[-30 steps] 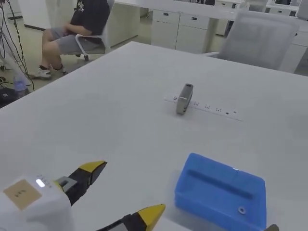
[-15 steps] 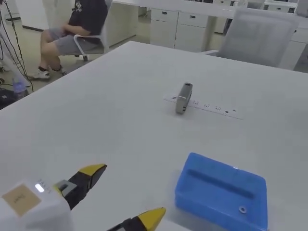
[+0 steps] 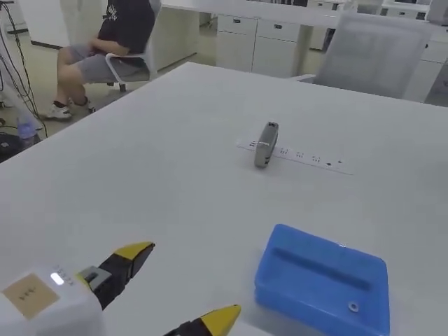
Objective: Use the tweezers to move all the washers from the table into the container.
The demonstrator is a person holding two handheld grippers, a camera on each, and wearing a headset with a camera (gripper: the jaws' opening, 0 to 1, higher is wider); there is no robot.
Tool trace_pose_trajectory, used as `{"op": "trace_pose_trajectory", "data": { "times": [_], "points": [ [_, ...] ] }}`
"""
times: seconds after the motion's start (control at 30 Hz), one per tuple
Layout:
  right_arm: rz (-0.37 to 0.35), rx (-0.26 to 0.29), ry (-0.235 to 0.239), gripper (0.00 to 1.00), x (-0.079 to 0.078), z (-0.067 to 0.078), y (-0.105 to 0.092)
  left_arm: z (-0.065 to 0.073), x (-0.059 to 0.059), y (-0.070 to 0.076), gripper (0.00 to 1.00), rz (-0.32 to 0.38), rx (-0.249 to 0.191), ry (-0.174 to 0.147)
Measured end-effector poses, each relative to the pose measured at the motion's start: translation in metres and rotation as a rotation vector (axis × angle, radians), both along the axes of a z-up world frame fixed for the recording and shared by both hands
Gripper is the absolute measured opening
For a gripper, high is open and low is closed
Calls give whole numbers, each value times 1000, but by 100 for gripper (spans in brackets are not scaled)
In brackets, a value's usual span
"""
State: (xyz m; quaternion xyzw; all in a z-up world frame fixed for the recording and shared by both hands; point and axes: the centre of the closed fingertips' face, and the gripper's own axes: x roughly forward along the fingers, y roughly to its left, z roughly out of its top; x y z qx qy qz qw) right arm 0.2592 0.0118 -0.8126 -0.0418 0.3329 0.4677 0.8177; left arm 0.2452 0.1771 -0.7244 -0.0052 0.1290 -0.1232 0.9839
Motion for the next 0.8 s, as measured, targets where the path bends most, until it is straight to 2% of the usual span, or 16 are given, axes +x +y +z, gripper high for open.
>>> {"op": "trace_pose_trajectory", "data": {
  "times": [0.4,0.57,0.6,0.63,0.7,0.8],
  "points": [
    [5,-5,-19,4,-6,-1,4,4,0,1,70,5,-20,-22],
    [68,-47,-95,4,-12,-1,11,6,0,0,70,1,-23,-29],
    [107,-69,-125,4,-14,-2,13,7,0,0,70,-2,-24,-32],
    [119,-76,-135,4,-15,-2,14,7,0,-1,70,-5,-25,-32],
    [169,-129,-188,3,-18,-2,16,9,-1,-3,70,-18,-31,-39],
    [180,-146,-208,3,-20,-2,18,9,-1,-5,70,-26,-31,-43]
  ]
}}
